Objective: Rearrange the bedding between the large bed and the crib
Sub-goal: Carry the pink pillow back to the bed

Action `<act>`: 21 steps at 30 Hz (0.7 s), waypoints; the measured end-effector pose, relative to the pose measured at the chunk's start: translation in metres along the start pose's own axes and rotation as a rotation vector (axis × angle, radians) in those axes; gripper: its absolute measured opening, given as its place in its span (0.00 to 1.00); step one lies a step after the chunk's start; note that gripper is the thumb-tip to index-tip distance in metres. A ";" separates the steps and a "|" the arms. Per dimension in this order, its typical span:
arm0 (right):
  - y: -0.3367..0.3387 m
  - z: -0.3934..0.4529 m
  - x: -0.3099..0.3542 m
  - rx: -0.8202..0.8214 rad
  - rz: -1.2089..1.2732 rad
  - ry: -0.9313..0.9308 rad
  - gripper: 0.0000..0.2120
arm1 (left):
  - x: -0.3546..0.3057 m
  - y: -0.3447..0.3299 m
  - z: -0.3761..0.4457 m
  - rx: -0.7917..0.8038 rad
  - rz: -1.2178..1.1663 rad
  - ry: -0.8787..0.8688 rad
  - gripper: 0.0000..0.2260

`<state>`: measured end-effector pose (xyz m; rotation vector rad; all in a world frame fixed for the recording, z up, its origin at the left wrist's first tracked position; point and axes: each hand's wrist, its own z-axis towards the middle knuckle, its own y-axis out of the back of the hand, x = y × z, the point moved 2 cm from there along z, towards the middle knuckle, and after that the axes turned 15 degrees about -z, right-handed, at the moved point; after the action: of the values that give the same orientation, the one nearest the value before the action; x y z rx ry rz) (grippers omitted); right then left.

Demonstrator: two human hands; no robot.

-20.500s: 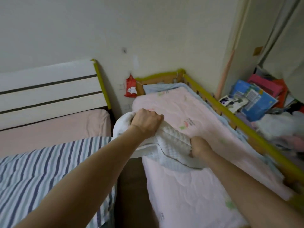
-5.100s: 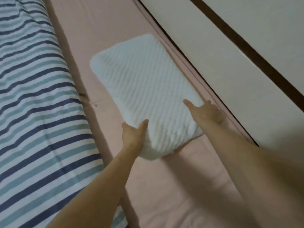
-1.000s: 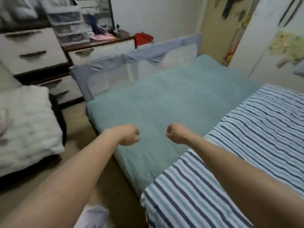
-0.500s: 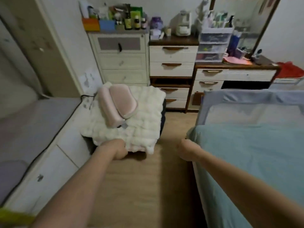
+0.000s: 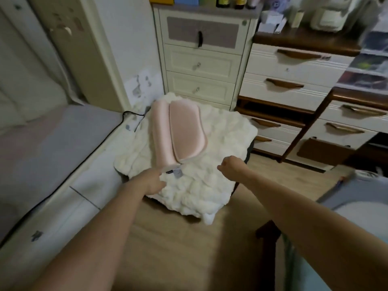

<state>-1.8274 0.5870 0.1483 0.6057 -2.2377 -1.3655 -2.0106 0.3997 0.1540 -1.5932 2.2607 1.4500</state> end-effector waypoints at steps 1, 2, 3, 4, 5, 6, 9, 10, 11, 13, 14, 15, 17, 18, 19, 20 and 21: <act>0.009 0.022 0.005 0.007 -0.005 0.009 0.17 | -0.008 0.009 0.019 -0.008 -0.013 -0.016 0.22; 0.018 0.044 0.011 0.011 -0.016 0.020 0.17 | -0.014 0.019 0.036 -0.009 -0.008 -0.033 0.22; 0.025 0.065 0.016 0.014 -0.014 0.030 0.17 | -0.016 0.029 0.054 -0.014 -0.011 -0.047 0.22; 0.031 0.084 0.023 0.011 -0.014 0.038 0.17 | -0.017 0.041 0.070 -0.020 -0.006 -0.043 0.22; 0.036 0.105 0.030 0.008 -0.017 0.046 0.17 | -0.016 0.053 0.090 -0.023 -0.004 -0.028 0.22; 0.040 0.128 0.038 0.013 -0.017 0.046 0.16 | -0.014 0.066 0.114 -0.012 -0.006 -0.004 0.23; 0.043 0.193 0.056 0.027 0.001 0.025 0.16 | -0.006 0.100 0.178 0.020 -0.059 0.026 0.22; 0.045 0.220 0.063 0.032 0.003 0.006 0.16 | -0.004 0.113 0.206 0.027 -0.066 0.027 0.20; 0.044 0.244 0.067 0.035 0.016 -0.019 0.16 | 0.003 0.122 0.233 0.038 -0.074 0.035 0.20; 0.040 0.282 0.073 0.048 0.031 -0.066 0.16 | 0.013 0.137 0.281 0.033 -0.132 0.047 0.22; 0.036 0.307 0.076 0.065 0.029 -0.096 0.17 | 0.022 0.143 0.313 0.027 -0.155 0.061 0.25; 0.032 0.328 0.077 0.090 0.036 -0.124 0.17 | 0.029 0.147 0.342 0.034 -0.174 0.074 0.29; 0.020 0.367 0.078 0.124 0.042 -0.162 0.19 | 0.040 0.148 0.393 0.018 -0.217 0.109 0.35; 0.018 0.376 0.074 0.131 0.038 -0.182 0.21 | 0.037 0.146 0.401 -0.004 -0.253 0.107 0.37; 0.012 0.390 0.073 0.140 0.041 -0.190 0.23 | 0.037 0.144 0.415 -0.033 -0.297 0.111 0.39; 0.003 0.409 0.072 0.152 0.053 -0.216 0.25 | 0.038 0.139 0.434 -0.054 -0.328 0.116 0.40; -0.006 0.426 0.068 0.156 0.074 -0.246 0.27 | 0.040 0.132 0.452 -0.075 -0.345 0.141 0.42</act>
<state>-2.1284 0.8451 -0.0224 0.4199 -2.5542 -1.2969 -2.3368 0.6853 -0.0349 -2.0418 1.8834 1.3828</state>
